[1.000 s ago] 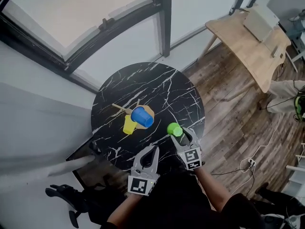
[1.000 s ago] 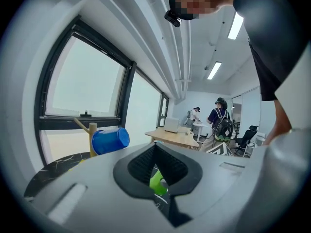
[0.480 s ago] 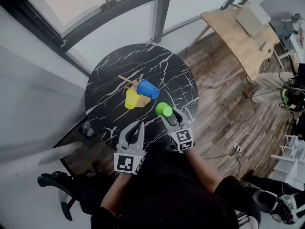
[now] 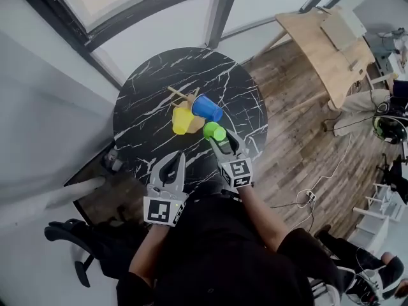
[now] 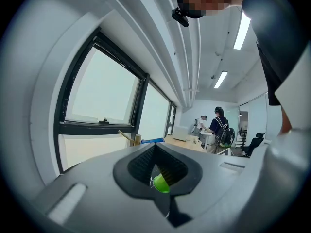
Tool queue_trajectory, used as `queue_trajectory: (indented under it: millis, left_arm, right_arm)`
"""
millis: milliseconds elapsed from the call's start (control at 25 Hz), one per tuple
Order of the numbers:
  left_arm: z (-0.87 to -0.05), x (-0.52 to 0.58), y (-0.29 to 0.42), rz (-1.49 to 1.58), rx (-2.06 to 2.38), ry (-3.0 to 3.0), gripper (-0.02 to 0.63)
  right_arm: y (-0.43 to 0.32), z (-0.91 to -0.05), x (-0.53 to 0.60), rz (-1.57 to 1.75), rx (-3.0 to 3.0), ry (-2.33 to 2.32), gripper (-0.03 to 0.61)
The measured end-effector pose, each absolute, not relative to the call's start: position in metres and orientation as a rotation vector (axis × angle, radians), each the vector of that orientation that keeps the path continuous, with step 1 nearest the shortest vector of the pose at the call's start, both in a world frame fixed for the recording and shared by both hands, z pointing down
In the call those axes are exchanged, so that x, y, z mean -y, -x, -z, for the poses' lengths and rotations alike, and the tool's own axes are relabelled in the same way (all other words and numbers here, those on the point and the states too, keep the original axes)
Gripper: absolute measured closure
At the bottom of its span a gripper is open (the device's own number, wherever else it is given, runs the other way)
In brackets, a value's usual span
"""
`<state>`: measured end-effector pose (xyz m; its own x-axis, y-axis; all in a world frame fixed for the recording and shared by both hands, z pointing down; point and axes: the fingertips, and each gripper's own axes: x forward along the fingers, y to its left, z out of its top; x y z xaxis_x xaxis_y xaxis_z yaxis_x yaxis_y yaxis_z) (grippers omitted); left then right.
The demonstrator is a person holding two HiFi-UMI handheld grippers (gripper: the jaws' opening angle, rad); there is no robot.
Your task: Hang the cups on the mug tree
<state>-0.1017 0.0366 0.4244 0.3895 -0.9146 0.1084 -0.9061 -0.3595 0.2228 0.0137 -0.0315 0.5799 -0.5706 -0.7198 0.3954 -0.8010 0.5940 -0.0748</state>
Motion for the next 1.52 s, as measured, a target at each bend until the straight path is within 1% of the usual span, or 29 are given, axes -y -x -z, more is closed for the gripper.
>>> queue_trajectory:
  millis: [440,1520]
  left_arm:
    - [-0.430,-0.032,0.107,0.034,1.614,-2.394,0.615]
    - [-0.444,-0.035,0.129,0.004,1.741,-2.254,0.615]
  right_arm:
    - [-0.005,-0.597,0.057,-0.363,2.491,-1.258,0.353]
    - [0.026,-0.660,0.079,-0.474,2.470,-1.075,0.353]
